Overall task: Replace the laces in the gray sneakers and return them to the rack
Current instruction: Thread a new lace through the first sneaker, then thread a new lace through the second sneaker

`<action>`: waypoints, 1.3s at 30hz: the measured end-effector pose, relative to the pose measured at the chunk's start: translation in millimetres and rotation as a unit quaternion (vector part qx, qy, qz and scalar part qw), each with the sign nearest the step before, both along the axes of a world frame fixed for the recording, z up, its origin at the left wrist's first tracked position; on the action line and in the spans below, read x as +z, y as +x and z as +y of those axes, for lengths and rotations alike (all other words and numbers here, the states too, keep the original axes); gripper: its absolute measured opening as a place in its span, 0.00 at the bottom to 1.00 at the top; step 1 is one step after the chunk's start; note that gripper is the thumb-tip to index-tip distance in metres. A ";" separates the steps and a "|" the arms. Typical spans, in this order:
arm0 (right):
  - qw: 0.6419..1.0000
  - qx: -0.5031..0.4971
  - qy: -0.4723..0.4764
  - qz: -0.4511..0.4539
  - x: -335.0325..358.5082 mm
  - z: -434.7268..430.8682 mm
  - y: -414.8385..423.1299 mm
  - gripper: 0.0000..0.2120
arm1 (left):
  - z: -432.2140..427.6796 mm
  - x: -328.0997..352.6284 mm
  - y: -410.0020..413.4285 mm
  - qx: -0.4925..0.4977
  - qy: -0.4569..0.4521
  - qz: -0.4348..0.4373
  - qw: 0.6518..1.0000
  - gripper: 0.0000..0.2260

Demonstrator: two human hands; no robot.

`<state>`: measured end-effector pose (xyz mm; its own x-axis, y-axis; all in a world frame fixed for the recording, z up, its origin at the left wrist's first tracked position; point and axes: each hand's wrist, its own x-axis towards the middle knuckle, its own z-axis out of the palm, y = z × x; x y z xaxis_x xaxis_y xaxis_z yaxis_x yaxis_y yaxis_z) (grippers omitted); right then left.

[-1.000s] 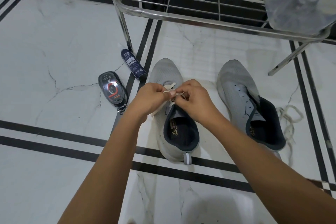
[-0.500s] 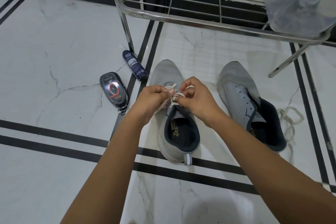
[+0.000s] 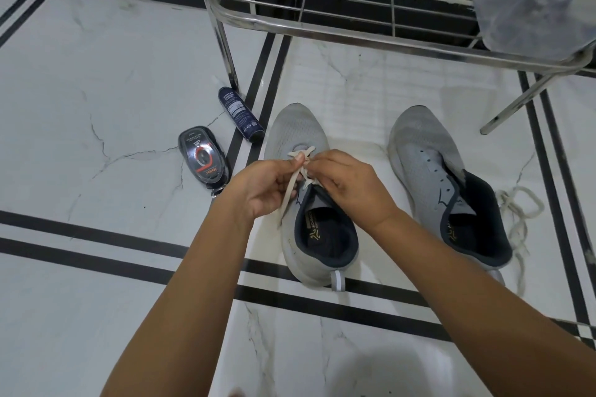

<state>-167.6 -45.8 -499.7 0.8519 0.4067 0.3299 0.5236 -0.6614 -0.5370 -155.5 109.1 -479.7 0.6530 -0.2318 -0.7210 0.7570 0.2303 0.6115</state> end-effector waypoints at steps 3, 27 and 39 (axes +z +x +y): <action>0.998 -0.023 0.046 0.038 2.9 1.5 1.4 0.10 | -3.8 -1.7 -1.5 0.008 0.007 -0.022 1.000 0.08; 0.674 -0.342 0.517 0.400 9.3 21.2 -17.0 0.09 | 12.6 -30.3 -40.2 0.209 0.123 -0.069 0.968 0.06; 0.723 -0.381 0.432 0.381 26.7 62.6 -29.8 0.11 | 2.9 17.2 -52.7 -0.003 0.410 -0.325 0.852 0.17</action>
<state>-197.4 16.7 -473.0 0.7886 -0.3547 -0.5022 -0.4809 0.1531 -0.8633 -208.2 112.0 -462.5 0.9769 0.1707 -0.1284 0.1961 -0.4787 0.8558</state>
